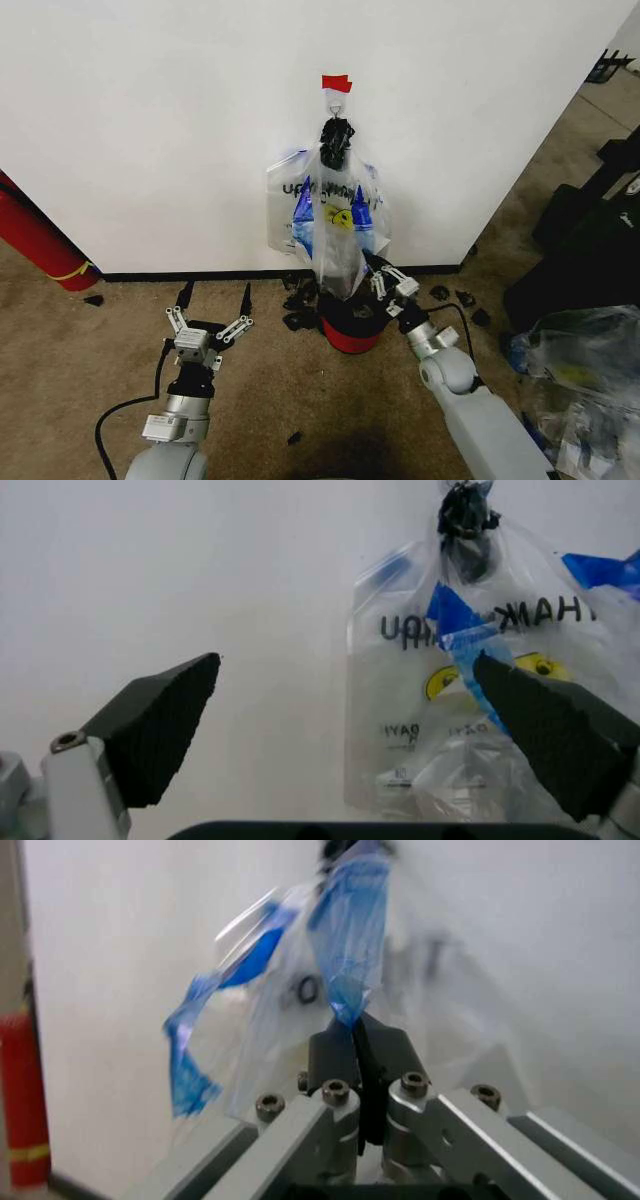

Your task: Pick up the garbage bag from the wall and place it over the trash bin.

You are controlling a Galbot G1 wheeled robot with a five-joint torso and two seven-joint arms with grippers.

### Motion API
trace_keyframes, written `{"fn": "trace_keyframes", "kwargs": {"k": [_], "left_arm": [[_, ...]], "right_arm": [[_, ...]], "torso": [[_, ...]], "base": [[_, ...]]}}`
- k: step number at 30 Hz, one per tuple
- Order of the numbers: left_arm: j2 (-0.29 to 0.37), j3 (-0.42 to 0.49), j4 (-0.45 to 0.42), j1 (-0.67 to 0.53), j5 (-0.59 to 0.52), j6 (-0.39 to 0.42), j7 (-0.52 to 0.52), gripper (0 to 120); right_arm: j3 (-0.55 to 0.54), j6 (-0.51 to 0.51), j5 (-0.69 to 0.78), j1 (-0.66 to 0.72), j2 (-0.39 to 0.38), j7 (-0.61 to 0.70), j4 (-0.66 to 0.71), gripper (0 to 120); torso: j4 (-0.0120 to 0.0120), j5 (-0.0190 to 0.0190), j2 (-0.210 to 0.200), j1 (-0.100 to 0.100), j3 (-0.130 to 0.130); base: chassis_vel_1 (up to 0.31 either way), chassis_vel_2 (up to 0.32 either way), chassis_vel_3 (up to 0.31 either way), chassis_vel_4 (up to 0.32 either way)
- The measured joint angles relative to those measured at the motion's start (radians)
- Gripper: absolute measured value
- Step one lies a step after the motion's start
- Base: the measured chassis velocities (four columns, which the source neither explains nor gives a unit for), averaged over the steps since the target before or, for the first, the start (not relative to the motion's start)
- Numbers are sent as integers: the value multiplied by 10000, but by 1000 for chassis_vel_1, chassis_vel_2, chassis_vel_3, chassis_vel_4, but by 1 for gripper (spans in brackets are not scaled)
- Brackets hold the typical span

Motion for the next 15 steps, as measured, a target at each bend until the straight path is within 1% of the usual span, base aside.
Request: {"fn": "trace_keyframes", "kwargs": {"k": [3, 4, 9, 12, 14, 15], "left_arm": [[17, 83, 174, -73, -300, 8, 0, 100], [17, 83, 174, -73, -300, 8, 0, 100], [-29, 261, 407, -128, -527, 39, 52, 100], [-18, 321, 467, -204, -645, 55, 152, 100], [56, 401, 507, -319, -977, 126, 414, 100], [154, 486, 510, -396, -1353, 207, 674, 100]], "right_arm": [[195, -144, 837, -763, 40, 214, 669, 0], [195, -144, 837, -763, 40, 214, 669, 0], [383, -299, 1901, -1649, 120, 345, 1467, 0], [426, -308, 2021, -1813, 117, 354, 1592, 0], [459, -299, 2029, -1864, 92, 344, 1637, 0], [465, -296, 2038, -1867, 73, 343, 1664, 0]], "torso": [[-2, 0, 0, 0, 0], [-2, 0, 0, 0, 0], [-1, -1, 0, 0, 0], [-1, 0, 0, 0, 0], [0, 0, 0, 0, 0], [2, 0, 0, 0, 1]], "base": [[0, 0, 0, 0], [0, 0, 0, 0], [0, 0, 0, 0], [0, 0, 0, 0], [0, 0, 0, 0], [0, 0, 0, 0]]}}
